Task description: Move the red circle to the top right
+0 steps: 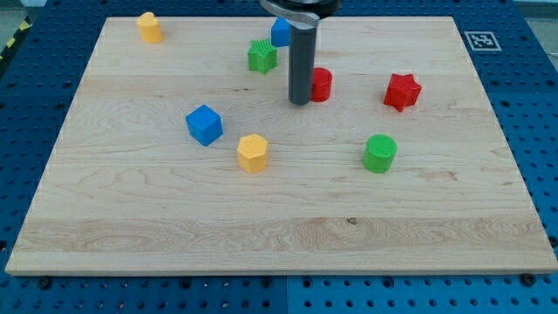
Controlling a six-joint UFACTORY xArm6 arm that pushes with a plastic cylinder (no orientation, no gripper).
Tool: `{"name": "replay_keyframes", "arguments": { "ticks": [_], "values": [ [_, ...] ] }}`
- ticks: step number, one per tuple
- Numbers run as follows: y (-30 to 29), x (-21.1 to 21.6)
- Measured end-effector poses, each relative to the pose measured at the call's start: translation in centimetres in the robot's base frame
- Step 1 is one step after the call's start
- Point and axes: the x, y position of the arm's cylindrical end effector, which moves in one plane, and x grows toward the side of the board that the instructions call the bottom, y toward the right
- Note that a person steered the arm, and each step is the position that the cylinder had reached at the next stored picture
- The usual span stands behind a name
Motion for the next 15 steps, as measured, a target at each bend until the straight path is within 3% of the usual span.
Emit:
{"name": "replay_keyframes", "arguments": {
  "ticks": [6, 12, 15],
  "values": [
    [4.3, -5.0],
    [14.1, -9.9],
    [18.6, -10.0]
  ]
}}
